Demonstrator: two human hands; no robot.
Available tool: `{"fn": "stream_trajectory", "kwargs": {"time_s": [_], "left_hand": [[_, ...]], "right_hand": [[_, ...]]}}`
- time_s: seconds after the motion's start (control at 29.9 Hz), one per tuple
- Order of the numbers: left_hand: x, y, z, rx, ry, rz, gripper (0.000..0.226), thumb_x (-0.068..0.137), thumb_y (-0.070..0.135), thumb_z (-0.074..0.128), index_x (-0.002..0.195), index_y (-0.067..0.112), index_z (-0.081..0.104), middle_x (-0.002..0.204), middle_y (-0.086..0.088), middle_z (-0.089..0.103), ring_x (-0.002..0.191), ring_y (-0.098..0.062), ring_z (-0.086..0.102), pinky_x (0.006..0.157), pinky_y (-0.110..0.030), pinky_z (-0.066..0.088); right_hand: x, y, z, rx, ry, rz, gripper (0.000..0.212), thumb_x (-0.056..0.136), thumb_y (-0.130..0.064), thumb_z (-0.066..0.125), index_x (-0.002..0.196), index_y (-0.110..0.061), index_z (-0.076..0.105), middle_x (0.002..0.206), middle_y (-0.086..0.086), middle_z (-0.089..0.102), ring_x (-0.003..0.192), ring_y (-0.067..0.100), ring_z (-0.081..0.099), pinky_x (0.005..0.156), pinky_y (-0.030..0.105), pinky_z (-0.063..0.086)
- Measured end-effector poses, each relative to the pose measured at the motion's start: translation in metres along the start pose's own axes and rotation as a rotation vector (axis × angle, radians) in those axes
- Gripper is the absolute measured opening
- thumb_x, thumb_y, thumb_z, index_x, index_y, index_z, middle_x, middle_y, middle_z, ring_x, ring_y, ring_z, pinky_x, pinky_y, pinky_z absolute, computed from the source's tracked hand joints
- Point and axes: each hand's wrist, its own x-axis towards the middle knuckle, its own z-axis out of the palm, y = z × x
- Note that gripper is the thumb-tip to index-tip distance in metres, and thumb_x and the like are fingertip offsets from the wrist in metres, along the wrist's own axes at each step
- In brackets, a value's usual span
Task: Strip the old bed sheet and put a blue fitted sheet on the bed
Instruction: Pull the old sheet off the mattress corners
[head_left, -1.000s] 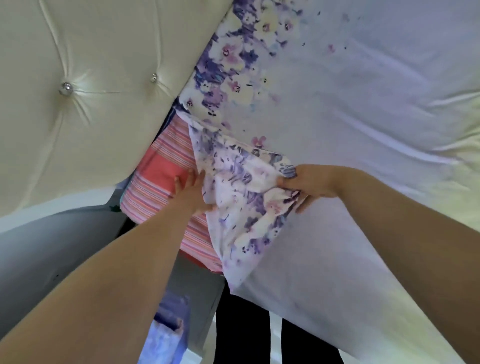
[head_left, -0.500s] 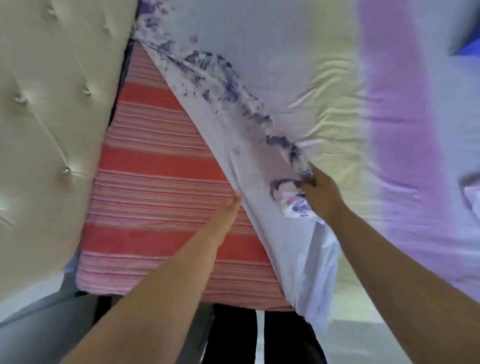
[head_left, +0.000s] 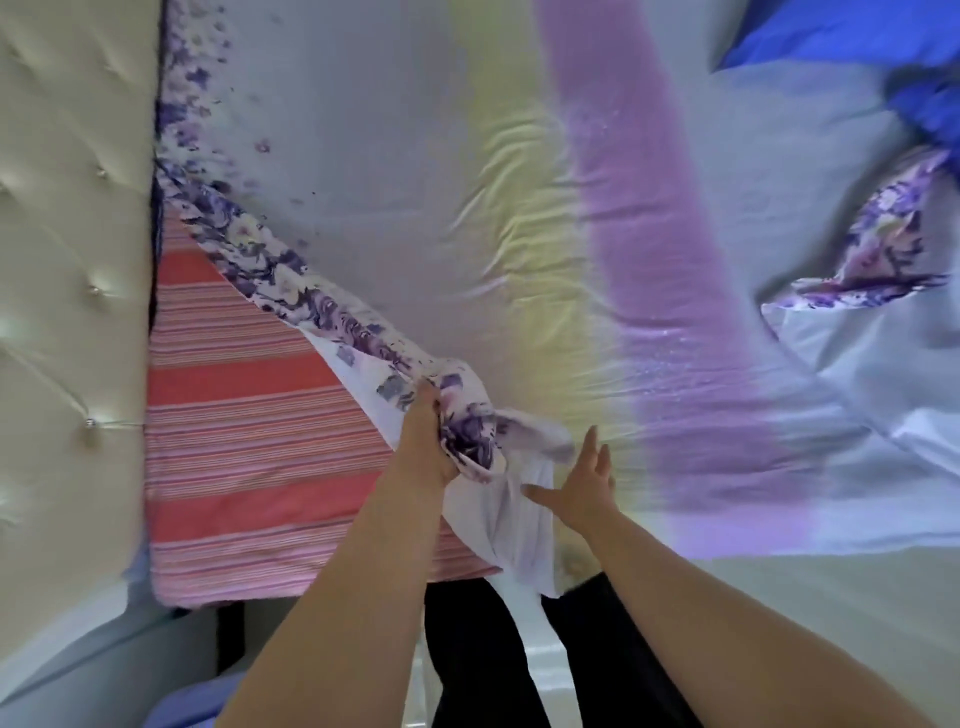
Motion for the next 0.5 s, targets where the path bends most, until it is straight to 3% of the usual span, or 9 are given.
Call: {"fn": "stream_trajectory", "kwargs": {"time_s": [0.07, 0.1, 0.2, 0.3, 0.4, 0.5], "left_hand": [[-0.016, 0.019, 0.025, -0.045, -0.148, 0.018, 0.063, 0.065, 0.07, 0.067, 0.085, 0.011, 0.054, 0.081, -0.012, 0.055, 0.071, -0.027, 0.059, 0.063, -0.04, 0.056], [-0.028, 0.03, 0.038, 0.0, -0.205, 0.029, 0.06, 0.071, 0.066, 0.066, 0.084, 0.008, 0.059, 0.079, -0.013, 0.059, 0.071, -0.028, 0.061, 0.067, -0.039, 0.056], [-0.054, 0.058, 0.073, 0.122, -0.24, 0.062, 0.035, 0.091, 0.027, 0.051, 0.071, 0.004, 0.068, 0.068, -0.012, 0.066, 0.063, -0.025, 0.064, 0.064, -0.03, 0.055], [-0.076, 0.08, 0.099, -0.005, -0.168, 0.193, 0.032, 0.091, 0.014, 0.043, 0.062, 0.007, 0.057, 0.054, -0.007, 0.057, 0.05, -0.021, 0.058, 0.055, -0.025, 0.053], [-0.083, 0.096, 0.112, -0.181, -0.167, 0.306, 0.037, 0.09, 0.012, 0.038, 0.056, 0.009, 0.053, 0.05, -0.004, 0.052, 0.047, -0.02, 0.056, 0.055, -0.024, 0.052], [-0.085, 0.108, 0.121, -0.192, -0.224, 0.338, 0.018, 0.085, 0.011, 0.04, 0.073, 0.009, 0.052, 0.07, -0.008, 0.053, 0.057, -0.024, 0.059, 0.056, -0.027, 0.054]], "right_hand": [[0.006, -0.004, -0.028, -0.011, -0.034, 0.02, 0.13, 0.067, -0.051, 0.079, 0.147, -0.03, -0.022, 0.158, 0.009, -0.016, 0.146, 0.036, 0.0, 0.115, 0.048, 0.015], [0.01, -0.006, -0.036, -0.03, -0.065, 0.017, 0.127, 0.068, -0.052, 0.078, 0.149, -0.031, -0.017, 0.158, 0.009, -0.013, 0.145, 0.036, 0.002, 0.114, 0.049, 0.017], [0.01, -0.02, -0.049, -0.021, -0.182, -0.015, 0.095, 0.073, -0.051, 0.074, 0.148, -0.017, 0.027, 0.154, 0.012, 0.025, 0.137, 0.032, 0.032, 0.109, 0.044, 0.033], [-0.005, -0.028, -0.063, 0.166, -0.213, -0.044, 0.046, 0.089, -0.03, 0.061, 0.127, -0.004, 0.055, 0.119, 0.014, 0.062, 0.104, 0.028, 0.059, 0.085, 0.033, 0.046], [-0.019, -0.035, -0.094, 0.203, -0.017, -0.113, 0.016, 0.093, -0.019, 0.051, 0.104, -0.009, 0.056, 0.086, 0.01, 0.057, 0.078, 0.025, 0.053, 0.064, 0.029, 0.037], [-0.026, -0.056, -0.15, 0.329, 0.306, -0.089, 0.016, 0.091, -0.016, 0.053, 0.104, -0.006, 0.053, 0.098, 0.02, 0.06, 0.089, 0.032, 0.056, 0.067, 0.03, 0.033]]}}
